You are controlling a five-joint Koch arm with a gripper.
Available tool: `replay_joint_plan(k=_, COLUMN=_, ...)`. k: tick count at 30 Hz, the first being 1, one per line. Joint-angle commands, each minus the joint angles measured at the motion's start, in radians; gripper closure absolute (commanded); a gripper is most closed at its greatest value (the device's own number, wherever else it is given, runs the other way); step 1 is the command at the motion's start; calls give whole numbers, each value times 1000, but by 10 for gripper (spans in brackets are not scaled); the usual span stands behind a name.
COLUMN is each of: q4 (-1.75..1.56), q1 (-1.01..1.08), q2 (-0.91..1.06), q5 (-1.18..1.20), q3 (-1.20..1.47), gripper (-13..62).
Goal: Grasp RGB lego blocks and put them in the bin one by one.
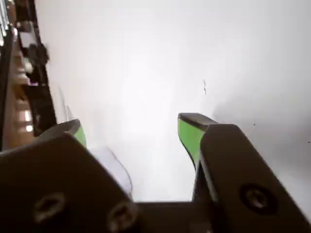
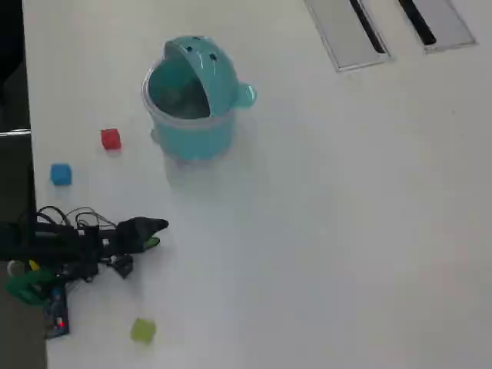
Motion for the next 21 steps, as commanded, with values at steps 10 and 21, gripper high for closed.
replay_joint_plan(k=10, q4=-83, q1=-12, q2=63, q5=-72, q3=64, gripper=149)
replay_joint_plan(k=21, q4=-321, q1=0, q2=64, q5=-169, q3=66, gripper=155)
